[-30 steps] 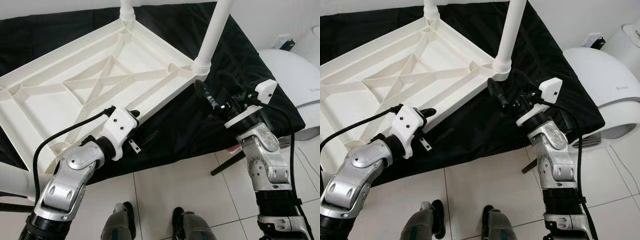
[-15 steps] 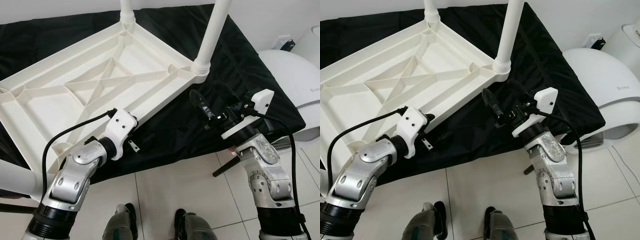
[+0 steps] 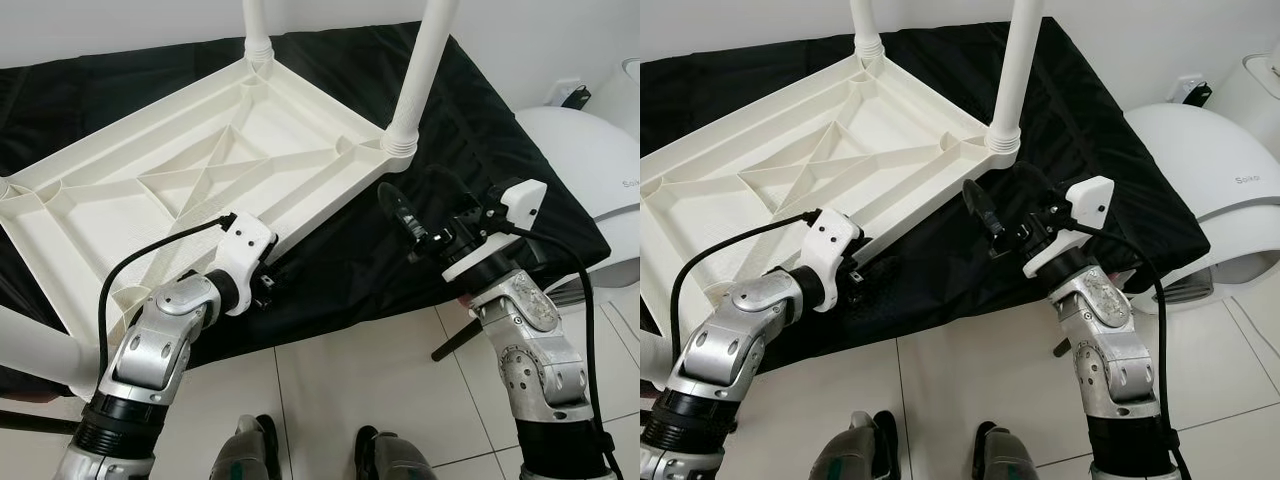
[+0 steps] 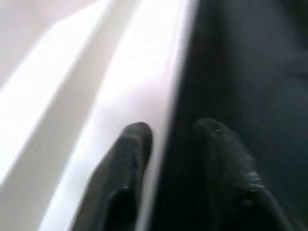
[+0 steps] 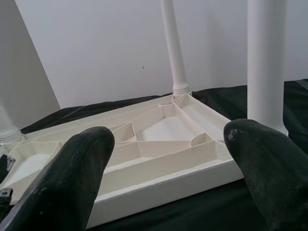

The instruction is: Building children table

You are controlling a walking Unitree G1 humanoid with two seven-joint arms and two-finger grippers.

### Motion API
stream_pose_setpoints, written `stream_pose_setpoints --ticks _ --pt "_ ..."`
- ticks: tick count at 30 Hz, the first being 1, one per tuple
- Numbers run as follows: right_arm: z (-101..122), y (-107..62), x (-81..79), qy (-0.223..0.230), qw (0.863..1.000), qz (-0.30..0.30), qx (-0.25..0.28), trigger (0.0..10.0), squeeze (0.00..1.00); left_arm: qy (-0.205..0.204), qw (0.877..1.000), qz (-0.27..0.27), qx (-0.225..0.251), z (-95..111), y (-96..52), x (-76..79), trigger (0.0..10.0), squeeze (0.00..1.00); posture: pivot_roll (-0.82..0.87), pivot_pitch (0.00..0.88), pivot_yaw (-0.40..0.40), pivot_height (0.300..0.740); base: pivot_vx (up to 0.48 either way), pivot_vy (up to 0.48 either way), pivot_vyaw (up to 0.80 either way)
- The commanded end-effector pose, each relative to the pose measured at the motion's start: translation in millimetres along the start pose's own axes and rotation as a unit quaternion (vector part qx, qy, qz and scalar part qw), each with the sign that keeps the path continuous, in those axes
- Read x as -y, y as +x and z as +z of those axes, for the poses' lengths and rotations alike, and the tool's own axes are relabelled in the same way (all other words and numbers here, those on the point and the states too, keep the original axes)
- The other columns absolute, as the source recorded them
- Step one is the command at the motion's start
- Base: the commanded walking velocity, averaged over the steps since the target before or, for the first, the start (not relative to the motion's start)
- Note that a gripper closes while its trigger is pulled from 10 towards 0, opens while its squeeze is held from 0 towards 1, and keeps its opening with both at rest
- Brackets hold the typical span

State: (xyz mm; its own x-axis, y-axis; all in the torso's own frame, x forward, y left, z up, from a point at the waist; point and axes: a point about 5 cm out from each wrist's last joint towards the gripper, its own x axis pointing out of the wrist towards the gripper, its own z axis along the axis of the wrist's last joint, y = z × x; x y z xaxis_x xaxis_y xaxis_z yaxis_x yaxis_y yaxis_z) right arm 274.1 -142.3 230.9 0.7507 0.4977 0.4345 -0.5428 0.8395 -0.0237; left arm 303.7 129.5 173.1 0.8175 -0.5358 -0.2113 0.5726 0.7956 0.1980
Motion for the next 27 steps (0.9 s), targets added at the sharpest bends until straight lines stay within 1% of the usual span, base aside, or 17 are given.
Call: stream_pose_setpoints --ticks 1,2,8,10,13,14,15,17,18,19,20,21,23,24,25,26,27 --pt "0 -0.7 -5.3 0.000 1.000 0.006 -0.003 10.0 0.00 -0.007 0.999 0.041 -0.027 -6 -0.1 -10.5 0.0 0.00 -0.04 0.176 0.026 0.740 0.000 0.000 0.00" --pt "0 -0.6 -5.9 0.000 1.000 0.004 -0.003 10.0 0.00 -0.014 0.998 0.058 -0.031 -5 1.5 -14.3 0.0 0.00 -0.04 0.177 0.025 0.740 0.000 0.000 0.00" --pt "1 -0.2 -7.0 0.001 1.000 0.003 -0.003 10.0 0.00 -0.024 0.996 0.083 -0.039 -3 3.5 -20.0 0.0 0.00 -0.04 0.178 0.028 0.740 0.000 0.000 0.00" --pt "1 0.7 -8.1 0.002 1.000 0.000 -0.002 10.0 0.00 -0.050 0.990 0.127 -0.046 -3 5.5 -26.8 0.0 0.00 -0.03 0.179 0.029 0.740 0.000 0.000 0.00" --pt "1 1.1 -8.5 0.003 1.000 -0.001 -0.002 10.0 0.00 -0.062 0.986 0.144 -0.048 -2 6.3 -28.5 0.0 0.00 -0.03 0.179 0.029 0.740 0.000 0.000 0.00" --pt "1 1.6 -9.1 0.004 1.000 -0.001 -0.001 10.0 0.00 -0.082 0.981 0.168 -0.049 -2 7.4 -29.5 0.0 0.00 -0.03 0.180 0.029 0.740 0.000 0.000 0.00" --pt "1 1.6 -9.1 0.004 1.000 -0.001 -0.001 10.0 0.00 -0.082 0.981 0.168 -0.049 -2 7.4 -29.5 0.0 0.00 -0.03 0.180 0.029 0.740 0.000 0.000 0.00" --pt "1 2.7 -10.5 0.004 1.000 -0.001 -0.002 10.0 0.00 -0.138 0.964 0.225 -0.045 -2 8.5 -32.7 0.0 0.00 -0.03 0.181 0.026 0.740 0.000 0.000 0.00" --pt "1 2.7 -10.5 0.004 1.000 -0.001 -0.002 10.0 0.00 -0.138 0.964 0.225 -0.045 -2 8.5 -32.7 0.0 0.00 -0.03 0.181 0.026 0.740 0.000 0.000 0.00" --pt "1 3.2 -10.9 0.005 1.000 -0.001 -0.002 10.0 0.00 -0.161 0.954 0.250 -0.046 -3 8.8 -34.2 0.0 0.00 -0.03 0.182 0.023 0.740 0.000 0.000 0.00" --pt "1 4.0 -11.4 0.006 1.000 -0.001 -0.002 10.0 0.00 -0.183 0.940 0.283 -0.046 -5 7.9 -37.4 0.0 0.00 -0.03 0.182 0.020 0.740 0.000 0.000 0.00" --pt "1 4.0 -11.4 0.006 1.000 -0.001 -0.002 10.0 0.00 -0.183 0.940 0.283 -0.046 -5 7.9 -37.4 0.0 0.00 -0.03 0.182 0.020 0.740 0.000 0.000 0.00" --pt "1 5.2 -12.1 0.006 1.000 0.000 -0.002 10.0 0.00 -0.209 0.920 0.330 -0.043 -9 5.8 -42.1 0.0 0.00 -0.03 0.184 0.017 0.740 0.000 0.000 0.00" --pt "1 5.7 -12.3 0.007 1.000 0.000 -0.001 10.0 0.00 -0.217 0.911 0.347 -0.043 -11 4.9 -43.9 0.0 0.00 -0.03 0.184 0.017 0.740 0.000 0.000 0.00" --pt "1 5.7 -12.3 0.007 1.000 0.000 -0.001 10.0 0.00 -0.217 0.911 0.347 -0.043 -11 4.9 -43.9 0.0 0.00 -0.03 0.184 0.017 0.740 0.000 0.000 0.00" --pt "1 6.5 -12.5 0.007 1.000 0.000 -0.001 10.0 0.00 -0.229 0.903 0.362 -0.042 -13 5.1 -45.6 0.0 0.00 -0.02 0.184 0.013 0.740 0.000 0.000 0.00" --pt "1 6.5 -12.5 0.007 1.000 0.000 -0.001 10.0 0.00 -0.229 0.903 0.362 -0.042 -13 5.1 -45.6 0.0 0.00 -0.02 0.184 0.013 0.740 0.000 0.000 0.00"
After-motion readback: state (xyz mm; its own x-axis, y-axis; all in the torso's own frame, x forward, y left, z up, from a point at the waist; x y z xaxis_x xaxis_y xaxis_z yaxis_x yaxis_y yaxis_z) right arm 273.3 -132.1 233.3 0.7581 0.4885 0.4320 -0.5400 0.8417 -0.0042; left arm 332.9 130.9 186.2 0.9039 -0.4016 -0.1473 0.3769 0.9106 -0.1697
